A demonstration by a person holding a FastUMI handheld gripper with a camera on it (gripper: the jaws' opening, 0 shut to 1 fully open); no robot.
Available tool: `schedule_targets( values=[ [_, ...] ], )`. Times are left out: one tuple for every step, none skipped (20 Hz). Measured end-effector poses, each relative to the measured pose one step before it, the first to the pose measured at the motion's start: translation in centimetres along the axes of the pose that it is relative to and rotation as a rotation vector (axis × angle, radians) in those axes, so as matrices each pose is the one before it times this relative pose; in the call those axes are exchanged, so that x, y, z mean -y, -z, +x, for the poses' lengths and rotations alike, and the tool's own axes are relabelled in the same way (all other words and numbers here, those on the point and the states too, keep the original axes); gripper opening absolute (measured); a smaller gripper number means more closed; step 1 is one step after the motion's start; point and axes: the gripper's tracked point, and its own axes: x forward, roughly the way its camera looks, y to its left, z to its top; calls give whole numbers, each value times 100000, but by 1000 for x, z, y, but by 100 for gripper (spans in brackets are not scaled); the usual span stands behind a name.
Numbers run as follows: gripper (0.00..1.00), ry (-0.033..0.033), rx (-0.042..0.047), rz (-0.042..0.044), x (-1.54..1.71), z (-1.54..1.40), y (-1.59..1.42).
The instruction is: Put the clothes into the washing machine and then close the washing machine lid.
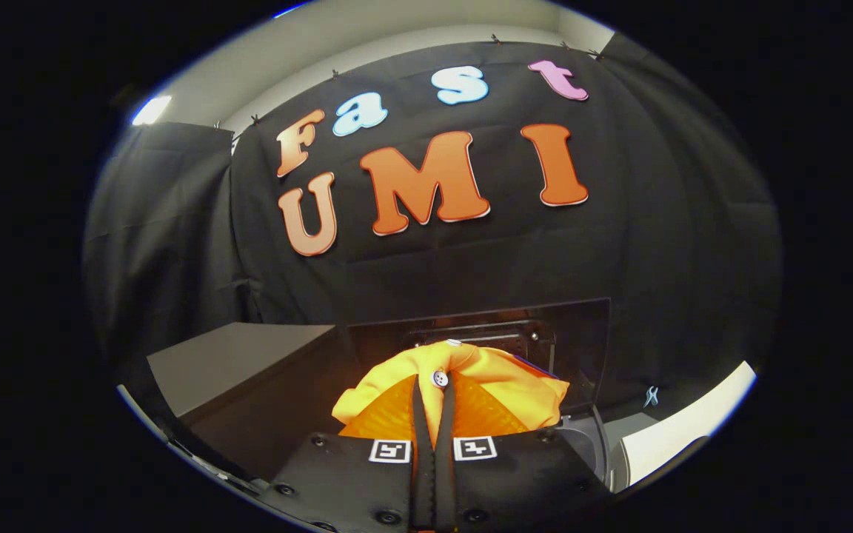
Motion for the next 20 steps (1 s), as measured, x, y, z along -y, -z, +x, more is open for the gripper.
schedule_targets(
  values=[
    [8, 106, -1633, -780, 274, 617, 889],
    [7, 736, -2571, -153, 336, 796, 1132],
    [7, 330, -2480, 640, 267, 878, 1150],
    [8, 80, -2003, 1109, 382, 686, 878],
    [8, 281, -1697, 1116, 194, 671, 835],
    [8, 615, -2041, 1111, 343, 676, 1027],
    [8, 780, -2064, 853, 400, 696, 1117],
    [8, 675, -2226, 445, 434, 611, 1004],
    [8, 305, -1790, -360, 243, 732, 1152],
    [8, 642, -1976, -877, 91, 816, 886],
    [7, 453, -2643, -655, 417, 726, 991],
    [8, 33, -1745, 190, 21, 691, 751],
    [8, -307, -1415, 357, -86, 622, 796],
    [8, -185, -1689, 208, 155, 612, 776],
    [8, 249, -1594, 281, 231, 513, 805],
    [8, 39, -1667, 641, 135, 548, 809],
    [8, -12, -2520, 732, 245, 375, 991],
    [8, -137, -2511, 690, 163, 595, 1044],
    [8, 108, -1855, 330, 104, 253, 796],
    [8, 198, -1982, 173, 173, 420, 801]
  ],
)
